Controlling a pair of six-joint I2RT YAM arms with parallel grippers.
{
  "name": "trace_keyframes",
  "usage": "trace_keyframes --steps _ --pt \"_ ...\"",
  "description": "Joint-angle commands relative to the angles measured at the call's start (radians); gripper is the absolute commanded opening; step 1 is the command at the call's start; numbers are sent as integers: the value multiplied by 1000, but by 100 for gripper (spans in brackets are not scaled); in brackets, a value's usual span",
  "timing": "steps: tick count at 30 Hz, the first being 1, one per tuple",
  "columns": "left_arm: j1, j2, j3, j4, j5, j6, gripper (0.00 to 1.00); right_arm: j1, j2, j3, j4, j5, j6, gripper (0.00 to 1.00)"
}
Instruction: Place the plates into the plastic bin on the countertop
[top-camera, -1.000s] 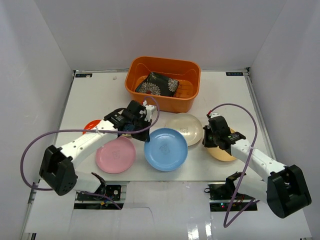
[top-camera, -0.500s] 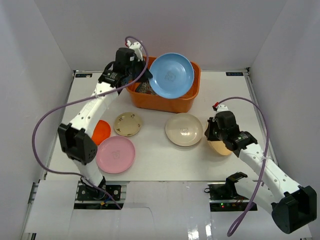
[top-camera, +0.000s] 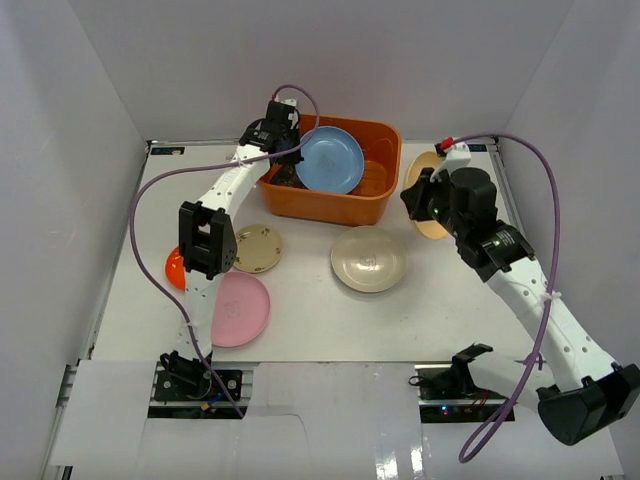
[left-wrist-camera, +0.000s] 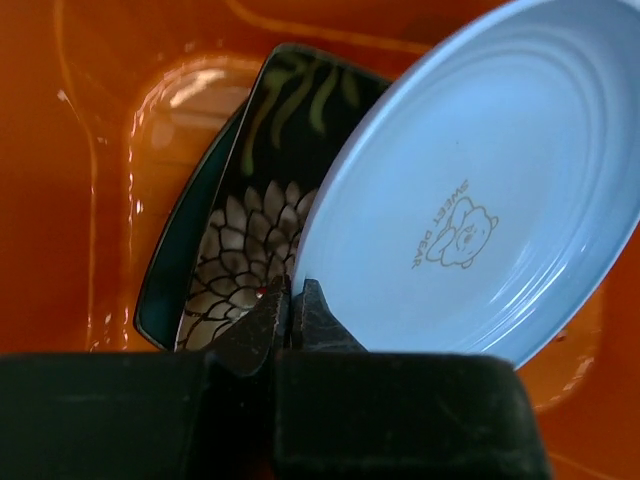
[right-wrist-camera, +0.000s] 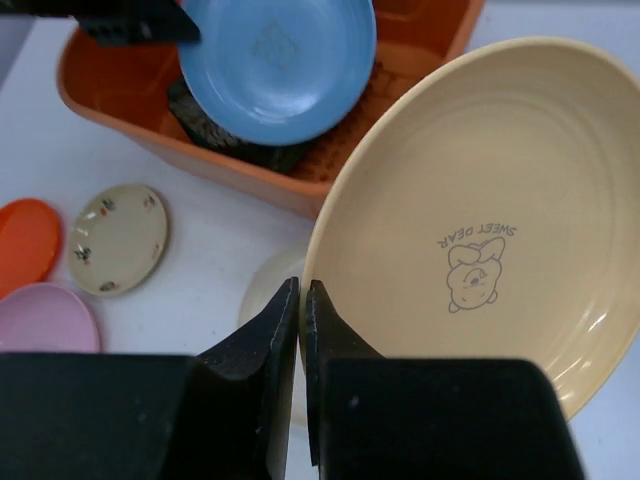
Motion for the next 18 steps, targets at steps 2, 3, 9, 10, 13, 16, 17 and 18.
trace_keyframes --steps 2,3,9,10,13,16,17,18 --pt "14 -45 -1 3 -7 9 21 37 141 166 195 -33 -55 8" --pt "15 -46 -14 6 -4 6 28 46 169 194 212 -32 -66 8" --pt "40 -123 -126 64 24 -45 74 65 429 446 308 -84 -112 8" --pt "43 -166 -138 77 29 -59 79 68 462 472 327 -133 -121 8" --pt "53 -248 -196 123 27 -71 91 82 587 584 344 -177 -152 8" --pt "55 -420 -375 211 -4 -80 91 100 722 694 322 -201 -196 8" --pt "55 -472 -437 238 -28 -83 91 105 786 720 315 -207 -207 8" --pt "56 -579 -500 288 -37 -86 91 115 820 748 306 -210 -216 8"
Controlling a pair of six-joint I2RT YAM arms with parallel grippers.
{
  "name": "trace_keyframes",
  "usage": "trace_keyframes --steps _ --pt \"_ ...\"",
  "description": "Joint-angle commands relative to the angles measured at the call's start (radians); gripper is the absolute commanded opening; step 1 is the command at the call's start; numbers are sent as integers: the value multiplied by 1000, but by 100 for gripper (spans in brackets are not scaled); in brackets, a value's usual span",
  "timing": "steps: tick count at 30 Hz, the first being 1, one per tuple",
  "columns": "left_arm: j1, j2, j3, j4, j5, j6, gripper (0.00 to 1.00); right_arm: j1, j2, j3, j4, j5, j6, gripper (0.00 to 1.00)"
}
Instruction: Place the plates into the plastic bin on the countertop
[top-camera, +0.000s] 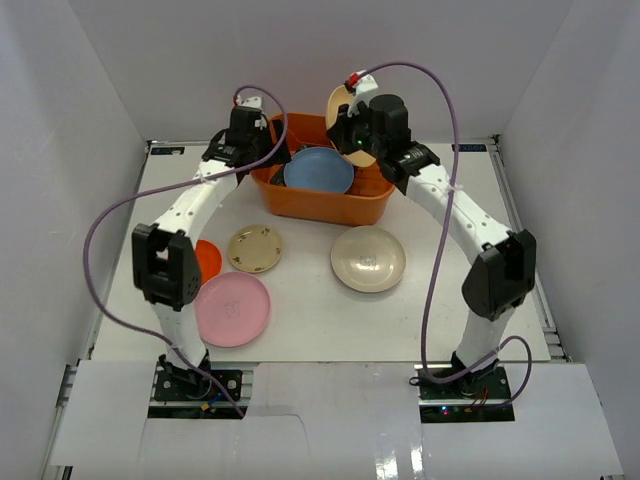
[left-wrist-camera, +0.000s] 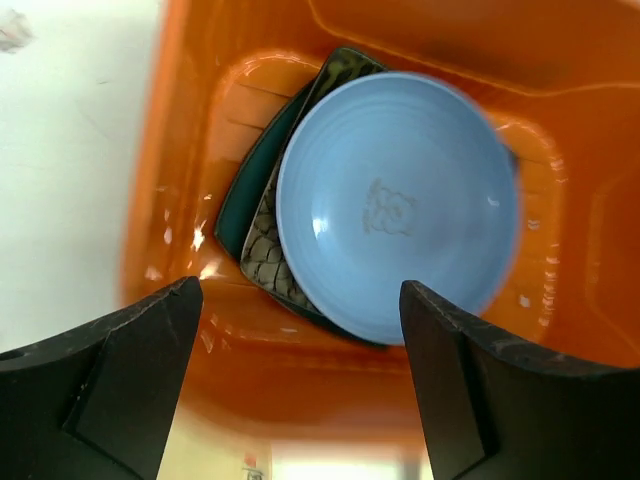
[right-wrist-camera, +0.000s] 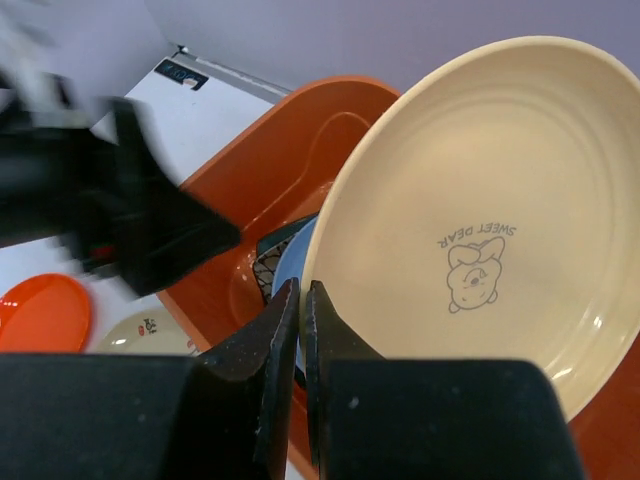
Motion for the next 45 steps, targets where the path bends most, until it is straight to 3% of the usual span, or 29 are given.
trace_keyframes --steps 1,8,12,13,14,16,17,20,23,27,28,34,39,44,45 --pt "6 -333 -236 172 -47 -24 91 31 108 138 35 -59 -76 8" --pt "29 -708 -690 139 -157 -47 89 131 402 363 -86 25 -249 8" --pt "31 -860 -838 28 -148 -62 87 142 444 376 -104 56 -251 9" --pt "31 -906 -856 -1 -98 -70 86 143 441 369 -100 54 -246 14" --pt "31 -921 -867 -76 -70 -80 85 142 431 363 -99 54 -245 27" --pt "31 -946 -892 -142 53 -102 80 147 408 347 -103 54 -231 42" --pt "29 -943 -893 -209 115 -102 79 147 379 341 -102 54 -228 56" --pt "12 -900 -912 -306 290 -96 76 150 298 301 -105 56 -199 66" --pt "-55 -862 -924 -366 318 -91 75 153 172 190 -108 51 -147 66" --pt "-136 -831 -959 -400 223 -103 76 183 -75 -155 -12 24 -53 59" --pt "-155 -822 -982 -408 211 -103 76 192 -174 -314 16 27 -22 56" --pt "-221 -738 -1054 -354 203 -122 75 235 -405 -772 65 1 27 54" --pt "-258 -658 -1062 -329 235 -117 65 248 -422 -943 5 -7 -7 54" --pt "-284 -581 -1077 -339 258 -90 52 254 -390 -997 15 22 -21 54" --pt "-285 -573 -1088 -354 258 -80 41 255 -379 -1000 24 24 -22 54"
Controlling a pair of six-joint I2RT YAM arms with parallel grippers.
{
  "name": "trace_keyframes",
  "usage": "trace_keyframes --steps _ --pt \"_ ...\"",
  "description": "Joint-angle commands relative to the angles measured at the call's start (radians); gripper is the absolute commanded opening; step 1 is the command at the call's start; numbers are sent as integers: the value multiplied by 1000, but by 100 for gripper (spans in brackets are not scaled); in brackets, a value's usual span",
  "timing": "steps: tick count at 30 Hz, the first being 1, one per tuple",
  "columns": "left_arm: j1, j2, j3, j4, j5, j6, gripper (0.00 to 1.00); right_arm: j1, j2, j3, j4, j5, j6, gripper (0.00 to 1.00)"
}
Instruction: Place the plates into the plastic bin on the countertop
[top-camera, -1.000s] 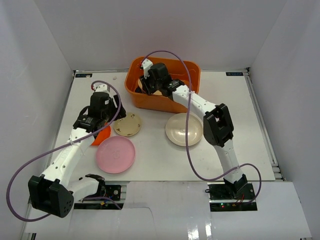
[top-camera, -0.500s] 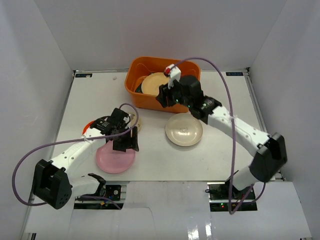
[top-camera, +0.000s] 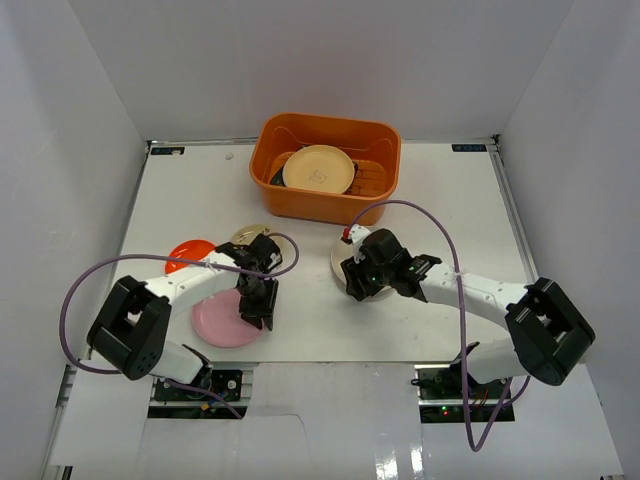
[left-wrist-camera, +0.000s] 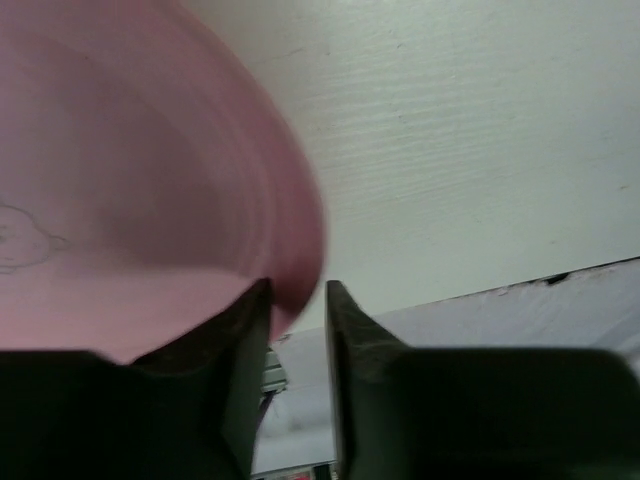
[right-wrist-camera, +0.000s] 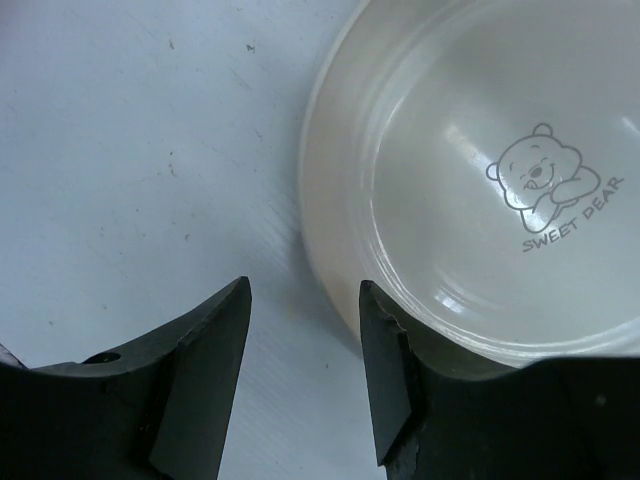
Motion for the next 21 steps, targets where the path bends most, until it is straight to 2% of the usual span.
trace_keyframes --steps 1,4,5,7,8,11,12,15,18,19,21 --pt "-15 21 -23 -19 27 31 34 9 12 1 67 10 -16 54" --pt "-20 11 -26 -42 36 34 15 19 40 -11 87 -8 -17 53" --pt "-23 0 -26 -46 36 33 9 22 58 -14 90 -8 -16 48" --pt "-26 -5 -26 -52 30 25 0 31 74 -13 90 -10 -14 44" --pt "-28 -6 -28 -52 30 23 0 35 83 -11 92 -1 -14 44" --pt "-46 -3 -42 -49 36 10 0 48 92 -10 81 22 -19 35" --pt "-60 -3 -43 -51 44 10 0 49 91 -8 78 30 -20 23" --pt "-80 -29 -26 -60 99 -4 0 58 59 -8 46 38 -17 8" --pt "-90 -76 116 -110 116 -26 0 72 -32 -11 3 39 10 8" --pt "-92 -89 235 -123 106 -32 0 78 -62 -13 -8 41 24 8" --pt "-92 -100 375 -166 38 -40 0 81 -158 -14 -43 44 36 8"
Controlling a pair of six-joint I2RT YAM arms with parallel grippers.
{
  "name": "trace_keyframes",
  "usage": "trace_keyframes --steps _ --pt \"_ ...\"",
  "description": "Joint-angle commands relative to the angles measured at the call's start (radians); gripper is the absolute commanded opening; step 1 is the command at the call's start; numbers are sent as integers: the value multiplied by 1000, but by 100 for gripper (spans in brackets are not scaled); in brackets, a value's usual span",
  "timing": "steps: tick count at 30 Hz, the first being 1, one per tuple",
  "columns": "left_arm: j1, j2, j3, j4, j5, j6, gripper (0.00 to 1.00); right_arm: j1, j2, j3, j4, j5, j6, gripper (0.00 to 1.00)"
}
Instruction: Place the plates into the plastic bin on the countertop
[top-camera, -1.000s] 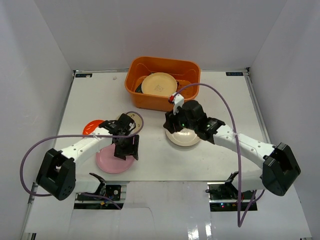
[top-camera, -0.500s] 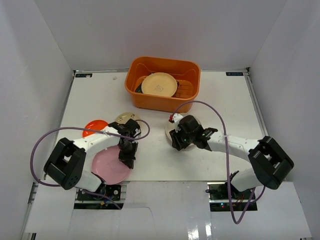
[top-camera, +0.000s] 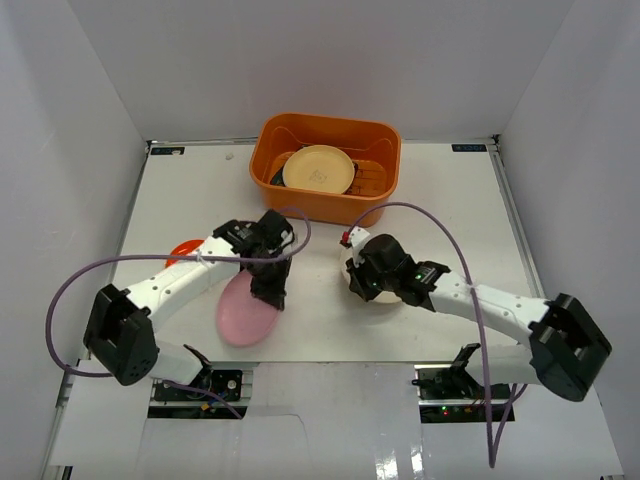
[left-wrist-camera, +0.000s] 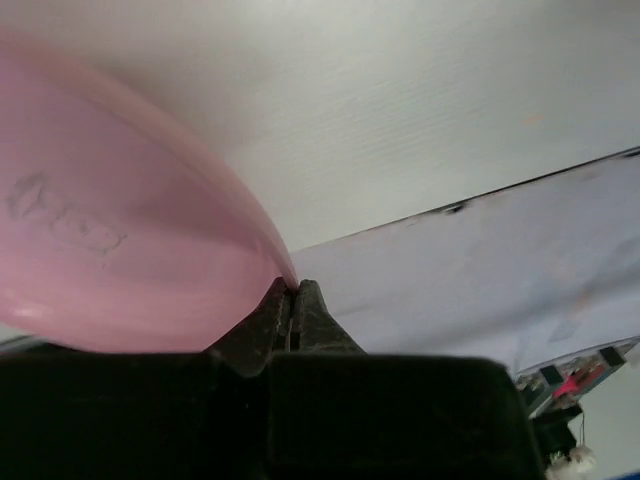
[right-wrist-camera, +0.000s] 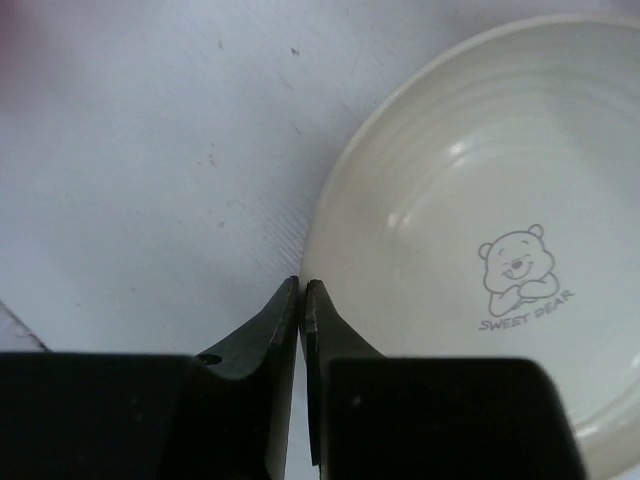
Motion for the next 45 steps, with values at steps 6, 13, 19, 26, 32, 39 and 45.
trace_keyframes --steps 6,13,19,26,32,39,45 --pt "-9 31 744 -13 -163 41 0 17 -292 -2 -121 83 76 8" --pt "-15 329 1190 78 -252 137 0 15 -358 -49 -147 116 109 8" --pt "-15 643 1556 119 -384 288 0 17 -398 -74 -155 106 123 8" --pt "28 769 1507 358 -355 342 0 19 -431 -100 -147 53 168 8" --pt "40 901 1490 406 -342 395 0 20 -456 -85 -160 119 160 8" --pt "54 922 1476 446 -334 409 57 19 -465 9 -190 189 137 8" --pt "55 768 1436 475 -309 403 90 20 -403 162 -190 263 97 8"
